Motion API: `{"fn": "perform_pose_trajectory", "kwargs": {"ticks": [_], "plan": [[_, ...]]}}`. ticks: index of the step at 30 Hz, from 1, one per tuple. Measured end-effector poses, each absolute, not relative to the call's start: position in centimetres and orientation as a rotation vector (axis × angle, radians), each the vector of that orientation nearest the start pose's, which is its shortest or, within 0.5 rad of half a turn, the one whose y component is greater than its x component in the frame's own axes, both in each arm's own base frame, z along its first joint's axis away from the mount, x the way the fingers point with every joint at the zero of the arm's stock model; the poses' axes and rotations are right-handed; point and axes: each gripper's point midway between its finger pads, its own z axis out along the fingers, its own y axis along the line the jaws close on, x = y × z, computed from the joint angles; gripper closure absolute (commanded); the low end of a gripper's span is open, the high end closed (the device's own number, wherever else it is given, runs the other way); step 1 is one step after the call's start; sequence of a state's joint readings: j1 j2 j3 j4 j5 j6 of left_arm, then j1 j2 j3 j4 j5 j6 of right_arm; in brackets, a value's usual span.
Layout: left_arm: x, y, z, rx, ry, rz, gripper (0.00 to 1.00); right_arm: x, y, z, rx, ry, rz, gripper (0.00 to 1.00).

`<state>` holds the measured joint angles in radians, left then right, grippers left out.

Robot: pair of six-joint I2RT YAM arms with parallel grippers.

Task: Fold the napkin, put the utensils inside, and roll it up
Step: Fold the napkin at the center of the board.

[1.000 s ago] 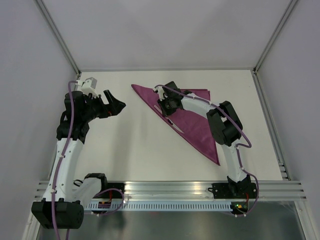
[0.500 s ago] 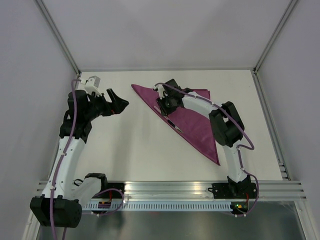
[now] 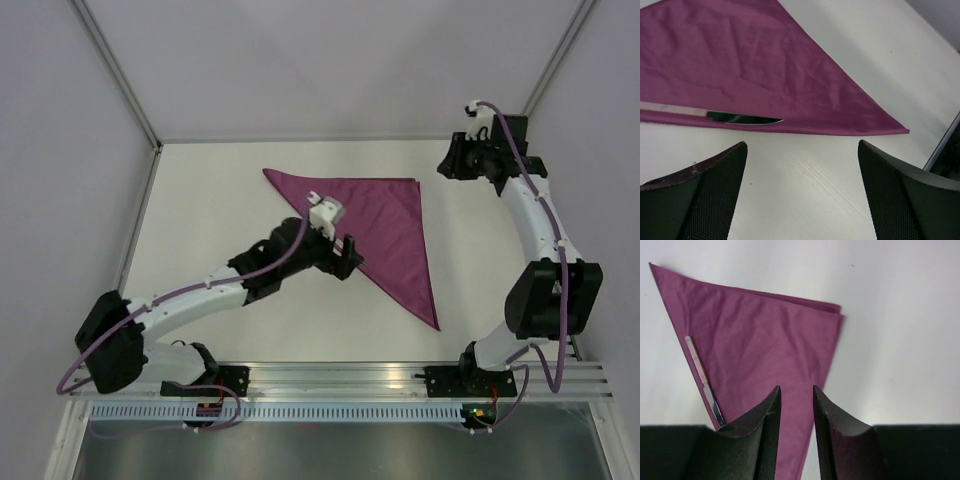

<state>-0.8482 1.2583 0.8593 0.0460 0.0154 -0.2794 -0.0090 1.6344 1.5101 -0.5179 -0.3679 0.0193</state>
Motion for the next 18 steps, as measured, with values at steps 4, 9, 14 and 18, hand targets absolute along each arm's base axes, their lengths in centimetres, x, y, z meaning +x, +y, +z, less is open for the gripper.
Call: {"fn": "perform_pose_trajectory", "kwargs": {"ticks": [4, 9, 14, 18], "plan": [[22.3, -37.5, 15.1, 0.806, 1.885, -0.685, 0.08, 42.2, 1.5, 21.4, -0.051, 2.233, 0.404, 0.62], [17.4, -42.0, 11.1, 1.054, 1.783, -0.616, 0.09, 39.0, 0.5, 17.6, -0.002, 2.327, 0.426, 0.62], [14.3, -45.4, 8.4, 1.216, 1.667, -0.555, 0.11, 38.3, -0.7, 16.6, 0.044, 2.343, 0.44, 0.62], [12.9, -47.6, 6.0, 1.304, 1.597, -0.49, 0.12, 38.3, -1.5, 17.1, 0.064, 2.323, 0.438, 0.62]]}}
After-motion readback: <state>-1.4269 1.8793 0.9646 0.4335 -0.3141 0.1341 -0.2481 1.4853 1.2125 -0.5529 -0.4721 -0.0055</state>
